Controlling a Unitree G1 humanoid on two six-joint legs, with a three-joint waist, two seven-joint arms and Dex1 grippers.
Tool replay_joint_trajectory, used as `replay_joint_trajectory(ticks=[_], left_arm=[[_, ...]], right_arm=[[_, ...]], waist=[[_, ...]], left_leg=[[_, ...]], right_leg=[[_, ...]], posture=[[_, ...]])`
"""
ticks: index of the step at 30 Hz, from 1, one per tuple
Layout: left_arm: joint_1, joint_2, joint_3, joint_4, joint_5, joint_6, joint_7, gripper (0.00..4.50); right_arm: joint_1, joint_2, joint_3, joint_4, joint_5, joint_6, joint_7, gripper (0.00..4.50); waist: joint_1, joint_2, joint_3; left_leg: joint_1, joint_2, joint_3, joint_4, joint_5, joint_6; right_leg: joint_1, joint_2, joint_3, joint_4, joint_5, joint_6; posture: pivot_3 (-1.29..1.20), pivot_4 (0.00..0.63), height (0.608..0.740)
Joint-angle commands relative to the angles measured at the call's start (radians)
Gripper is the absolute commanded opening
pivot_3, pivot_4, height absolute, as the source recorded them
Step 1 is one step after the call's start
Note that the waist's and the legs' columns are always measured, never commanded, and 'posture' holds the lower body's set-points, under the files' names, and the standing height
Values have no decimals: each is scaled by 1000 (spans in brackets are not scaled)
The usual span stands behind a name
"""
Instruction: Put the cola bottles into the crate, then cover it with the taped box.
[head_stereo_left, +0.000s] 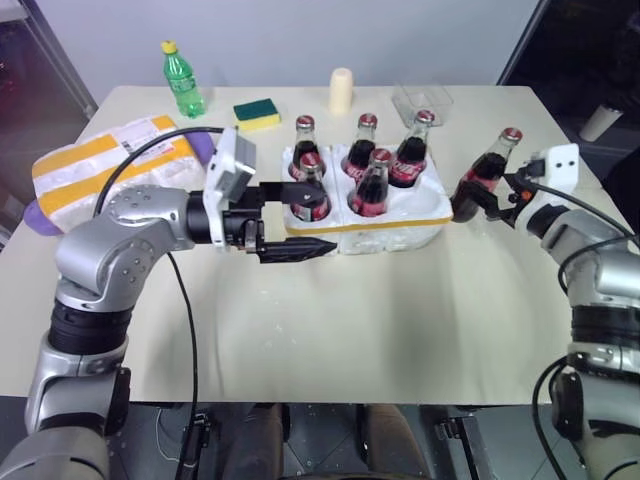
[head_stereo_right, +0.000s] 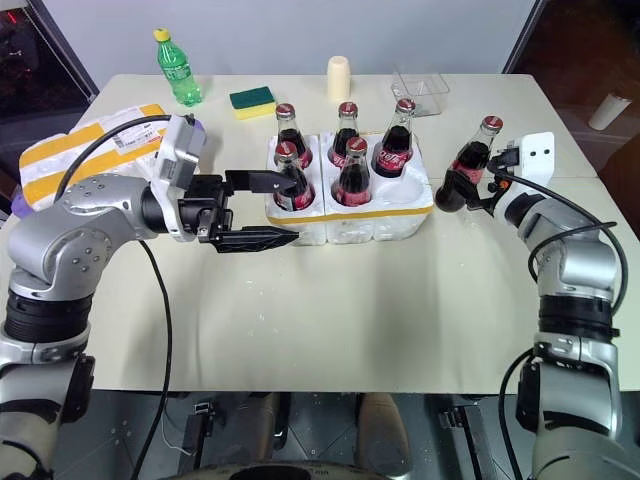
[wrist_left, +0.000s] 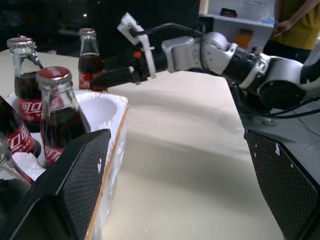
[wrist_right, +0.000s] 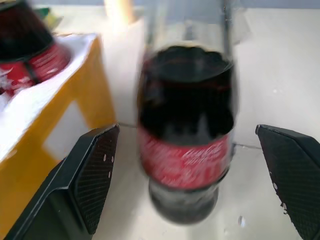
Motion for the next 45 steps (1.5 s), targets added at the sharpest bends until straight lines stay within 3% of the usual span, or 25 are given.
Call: replay_joint_trajectory(ticks=[1, 3, 6, 7, 15, 21, 24, 30, 42, 45], left_arm=[[-2, 14, 34, -31, -2, -21, 7, 4500], [-2, 17, 35, -30, -1, -23, 8, 4500], [-7, 20, 38, -25, -1, -25, 10, 4500], [-9, 21, 39, -23, -2, -25, 11, 4500], [-4, 30, 44, -18, -7, -27, 17, 4500], [15, 33, 61, -27, -14, -20, 35, 4500], [20, 33, 63, -30, -16, -20, 41, 4500], [17, 31, 63, -26, -14, -25, 49, 4500], [25, 44, 67, -31, -4, -35, 59, 4500], [39, 57, 67, -38, 7, -42, 62, 4500]], right_arm=[[-60, 3, 10, 89, -28, -74, 21, 4455], [-75, 5, 14, 124, -33, -87, 26, 3969], [-80, 6, 19, 141, -43, -100, 21, 2773], [-76, 8, 17, 131, -42, -101, 17, 2734], [-44, -1, -74, -112, 85, -79, 71, 2734], [-54, -27, -155, -396, 329, 139, 123, 2734], [-39, -41, -131, -491, 382, 228, 127, 2734], [10, -66, -52, -553, 361, 280, 155, 2734], [21, -43, 227, -419, 93, 183, 189, 2734], [7, -19, 268, -350, 37, 177, 168, 4297]], waist=[[0, 0, 0], [1, 0, 0], [2, 0, 0], [2, 0, 0], [2, 4, 3], [-1, 9, 6], [2, 9, 6], [7, 9, 6], [1, 9, 6], [-1, 9, 5]], left_leg=[[0, 0, 0, 0, 0, 0], [0, 0, 0, 0, 0, 0], [0, 0, 0, -1, 0, 0], [0, 0, 0, -1, 0, 0], [-1, 0, 0, -1, 0, 0], [-4, 0, 0, -2, 0, 0], [-4, 0, 0, -1, 0, 0], [-4, 0, 0, 1, 0, 0], [-5, 0, 0, 0, 0, 0], [-3, 0, 0, 0, 0, 0]], right_leg=[[0, 0, 0, 0, 0, 0], [0, 0, 0, 0, 0, 0], [0, 0, 0, 0, 0, 0], [0, 0, 0, 0, 0, 0], [-1, 0, 0, 0, 0, 0], [-5, 0, 0, 1, 0, 0], [-4, 0, 0, 1, 0, 0], [-3, 0, 0, 1, 0, 0], [-5, 0, 0, 0, 0, 0], [-4, 0, 0, 0, 0, 0]], posture=[[0, 150, 739], [0, 150, 739], [0, 150, 739], [0, 150, 739], [0, 150, 739], [0, 150, 739], [0, 150, 739], [0, 150, 739], [0, 150, 739], [0, 150, 739]])
